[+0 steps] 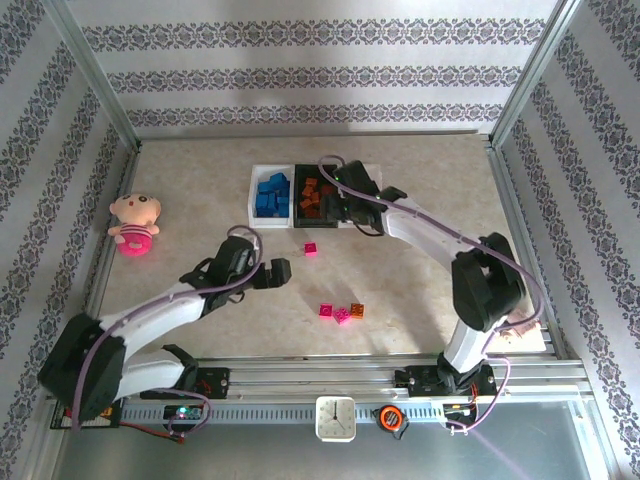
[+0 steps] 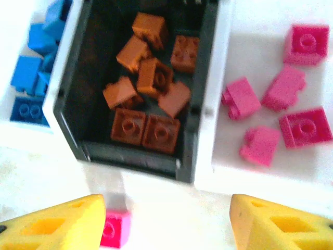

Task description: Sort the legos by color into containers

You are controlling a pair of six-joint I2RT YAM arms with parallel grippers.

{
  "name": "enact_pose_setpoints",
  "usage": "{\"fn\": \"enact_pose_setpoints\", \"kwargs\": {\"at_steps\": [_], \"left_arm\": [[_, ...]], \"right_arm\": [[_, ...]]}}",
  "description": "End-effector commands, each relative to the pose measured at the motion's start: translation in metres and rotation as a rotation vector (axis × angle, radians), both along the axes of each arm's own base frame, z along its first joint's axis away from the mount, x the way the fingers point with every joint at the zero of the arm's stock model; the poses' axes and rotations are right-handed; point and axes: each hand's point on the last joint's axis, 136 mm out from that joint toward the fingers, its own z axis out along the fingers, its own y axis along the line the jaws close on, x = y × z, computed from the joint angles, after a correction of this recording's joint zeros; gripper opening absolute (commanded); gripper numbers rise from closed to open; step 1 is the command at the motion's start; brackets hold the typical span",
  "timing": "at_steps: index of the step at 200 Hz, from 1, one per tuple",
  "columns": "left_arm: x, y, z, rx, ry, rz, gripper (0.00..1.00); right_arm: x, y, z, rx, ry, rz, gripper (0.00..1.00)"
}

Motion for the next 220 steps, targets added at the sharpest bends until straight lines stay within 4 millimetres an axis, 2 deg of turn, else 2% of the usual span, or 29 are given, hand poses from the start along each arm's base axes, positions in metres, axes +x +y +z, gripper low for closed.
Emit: {"fn": "enact_pose_setpoints", "kwargs": {"at_steps": [1, 32, 47, 64, 88, 125, 147, 179, 220], "left_arm": [[0.032, -0.031, 0.025, -0.052, -0.094, -0.081, 0.97], [0.058, -0.060, 0.006, 0.027, -0.056, -0.143, 0.88], [0.069, -0.070, -0.002, 0.066, -0.043, -0.157, 0.79], [0.080, -0.074, -0.015, 0.118, -0.016, -0.145, 0.72], [0.091, -0.078, -0.028, 0.168, -0.002, -0.148, 0.72], [0.092, -0.093, -0.042, 0.156, 0.019, -0.187, 0.61], [0.091, -0.090, -0.050, 0.182, 0.030, -0.182, 0.58], [0.089, -0.088, -0.057, 0.196, 0.042, -0.188, 0.45], [0.083, -0.086, -0.052, 0.184, 0.032, -0.187, 0.33]], "right_arm": [[-0.017, -0.012, -0.001, 0.042, -0.012, -0.015, 0.65], [-0.044, -0.036, -0.013, 0.023, 0.010, -0.040, 0.65], [-0.053, -0.045, -0.016, 0.025, 0.014, -0.054, 0.65], [-0.060, -0.056, -0.017, 0.024, 0.013, -0.070, 0.65], [-0.066, -0.066, -0.015, 0.034, 0.008, -0.089, 0.65], [-0.076, -0.074, -0.021, 0.037, 0.022, -0.100, 0.65], [-0.080, -0.079, -0.023, 0.034, 0.025, -0.105, 0.65], [-0.084, -0.084, -0.026, 0.031, 0.028, -0.117, 0.65], [-0.088, -0.089, -0.028, 0.035, 0.030, -0.134, 0.65]]}}
